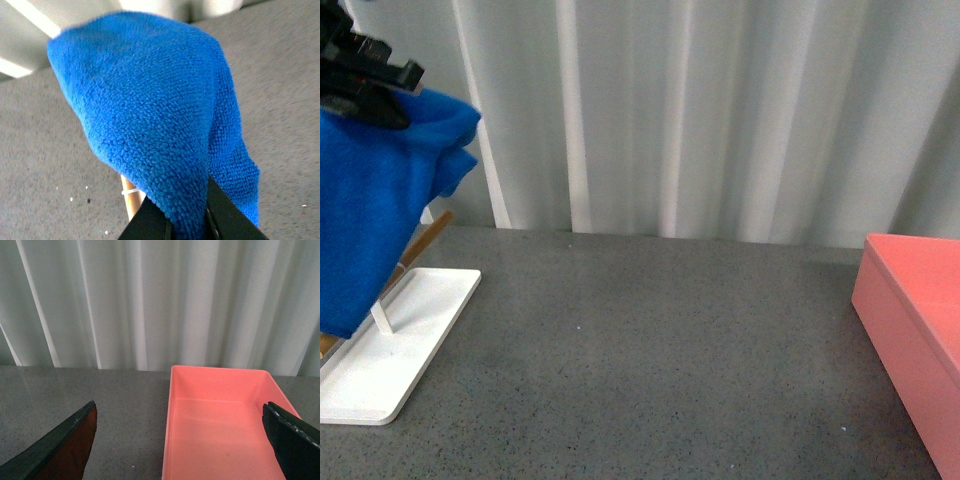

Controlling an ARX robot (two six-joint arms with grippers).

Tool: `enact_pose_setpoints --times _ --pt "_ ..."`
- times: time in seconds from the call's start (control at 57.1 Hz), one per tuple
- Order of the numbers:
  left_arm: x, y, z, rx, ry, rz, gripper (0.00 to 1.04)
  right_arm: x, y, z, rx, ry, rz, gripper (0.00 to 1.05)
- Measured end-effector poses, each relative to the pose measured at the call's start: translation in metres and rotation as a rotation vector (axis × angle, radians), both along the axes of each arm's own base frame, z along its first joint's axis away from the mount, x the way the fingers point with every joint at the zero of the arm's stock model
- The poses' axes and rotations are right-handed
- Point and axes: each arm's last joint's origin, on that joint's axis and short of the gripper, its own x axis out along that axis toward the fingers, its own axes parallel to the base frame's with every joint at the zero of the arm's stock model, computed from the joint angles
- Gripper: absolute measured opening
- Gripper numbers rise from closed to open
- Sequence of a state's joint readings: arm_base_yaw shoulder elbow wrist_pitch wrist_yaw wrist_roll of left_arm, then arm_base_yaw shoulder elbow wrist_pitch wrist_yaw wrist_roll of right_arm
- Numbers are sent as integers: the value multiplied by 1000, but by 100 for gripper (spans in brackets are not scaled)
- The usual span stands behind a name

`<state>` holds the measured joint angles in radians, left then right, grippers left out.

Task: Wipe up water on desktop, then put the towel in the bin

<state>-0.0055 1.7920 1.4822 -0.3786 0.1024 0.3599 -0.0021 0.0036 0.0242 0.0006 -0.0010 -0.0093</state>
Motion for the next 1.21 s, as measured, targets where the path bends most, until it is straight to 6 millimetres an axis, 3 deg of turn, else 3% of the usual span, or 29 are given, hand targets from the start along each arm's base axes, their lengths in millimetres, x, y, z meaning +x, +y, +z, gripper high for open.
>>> enact_pose_setpoints --times 0.087,0.175,0.297,0.647,0.787,1.085,1.12,1.207 --pt "-28 -30 16 -46 -48 -125 6 0 0 0 0 0 0 98" --pt "-52 -58 16 -96 -51 -227 6 0 0 0 0 0 0 98" --pt "-78 -95 -8 -166 26 -342 6 0 0 0 0 0 0 98" --pt "-111 -168 -48 -317 56 -541 6 0 0 0 0 0 0 98" --pt "-113 -183 -54 -423 59 -603 6 0 0 0 0 0 0 98" --pt "-98 -192 -43 -573 8 -571 6 0 0 0 0 0 0 98" --pt "-97 -192 -43 -578 9 -564 6 1 0 -1 15 48 55 98" --pt "-93 -192 -41 -585 6 -545 6 8 3 -6 190 369 375 98"
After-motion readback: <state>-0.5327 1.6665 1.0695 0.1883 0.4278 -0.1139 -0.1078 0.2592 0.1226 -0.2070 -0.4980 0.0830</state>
